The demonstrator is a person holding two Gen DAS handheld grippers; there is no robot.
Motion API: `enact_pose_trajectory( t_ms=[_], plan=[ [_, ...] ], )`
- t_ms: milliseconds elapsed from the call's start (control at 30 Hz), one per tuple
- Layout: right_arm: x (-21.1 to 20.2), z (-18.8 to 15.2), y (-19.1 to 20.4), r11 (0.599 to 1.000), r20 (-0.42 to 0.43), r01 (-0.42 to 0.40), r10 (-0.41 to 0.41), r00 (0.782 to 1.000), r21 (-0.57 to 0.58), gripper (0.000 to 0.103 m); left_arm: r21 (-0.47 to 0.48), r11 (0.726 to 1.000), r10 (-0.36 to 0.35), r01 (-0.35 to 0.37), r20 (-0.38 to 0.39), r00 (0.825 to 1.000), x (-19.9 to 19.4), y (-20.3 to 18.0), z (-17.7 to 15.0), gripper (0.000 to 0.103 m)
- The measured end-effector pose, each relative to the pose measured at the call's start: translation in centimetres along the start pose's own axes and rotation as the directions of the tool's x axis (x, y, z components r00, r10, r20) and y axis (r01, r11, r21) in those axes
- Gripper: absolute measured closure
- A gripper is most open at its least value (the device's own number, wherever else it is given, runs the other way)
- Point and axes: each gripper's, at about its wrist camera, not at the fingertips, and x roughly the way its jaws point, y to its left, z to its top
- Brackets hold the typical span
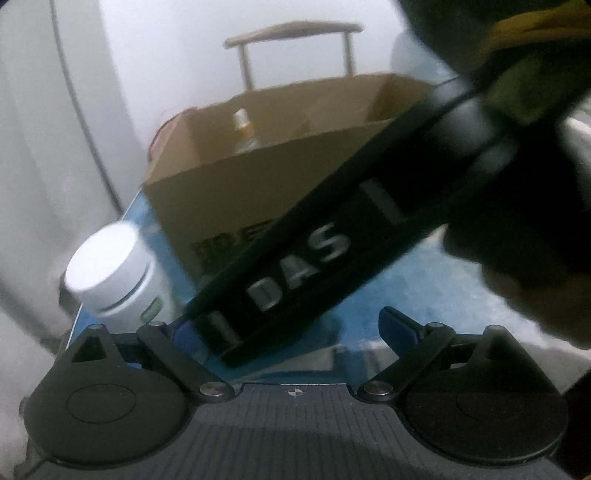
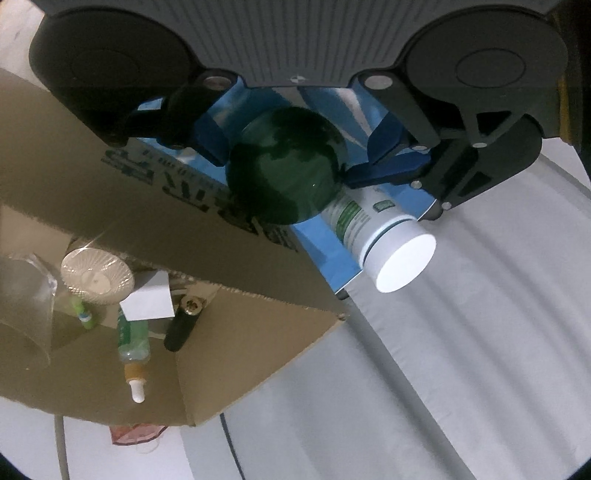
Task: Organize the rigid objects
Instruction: 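Move the right tool toward the dark green round jar, then grasp the dark green round jar with the right gripper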
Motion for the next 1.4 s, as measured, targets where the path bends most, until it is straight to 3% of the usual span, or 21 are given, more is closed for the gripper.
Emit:
enact_pose_trajectory(
  t_ms=[167,333,433,600,867,1100,1400],
  plan=[
    [-1.1,-0.7,-0.4,1.0,0.004,0.017,-0.017,1.0,0.003,0.019,0.085,0.996,0.008,-0.011,0.031,0.999,-0.1,-1.4,0.4,0.007],
    [-2.4,-0.7,-1.2,0.999,0.021,0.051,-0.052,0.998,0.019,0.019,0.028,0.998,0.051,-0.051,-0.007,0.999,0.6,0.2,0.6,0.007],
    [-1.7,-0.4,-1.3,0.999,0.018,0.051,-0.052,0.998,0.016,0.019,0.006,0.998,0.065,-0.065,-0.058,0.996,2.1,0.7,0.7,0.007],
    [0.1,0.1,-1.1,0.999,0.01,0.038,-0.038,0.999,0.011,0.019,0.014,0.997,0.078,-0.077,-0.065,0.995,4.1,0.8,1.1,0.006],
    [0.4,-0.1,-1.2,1.0,-0.001,0.025,-0.025,1.0,0.01,0.017,0.006,1.0,0.007,-0.006,-0.036,0.999,4.8,0.8,2.2,0.006],
    [-1.7,-1.6,-2.3,0.997,-0.02,0.066,-0.066,0.998,0.027,0.017,0.048,0.992,-0.117,0.116,-0.001,0.993,5.0,-0.4,3.3,0.007],
    [-3.6,-2.5,-3.8,0.992,-0.02,0.104,-0.103,0.994,0.077,0.016,0.087,0.994,-0.07,0.071,-0.014,0.997,7.6,-1.3,5.6,0.007]
  ],
)
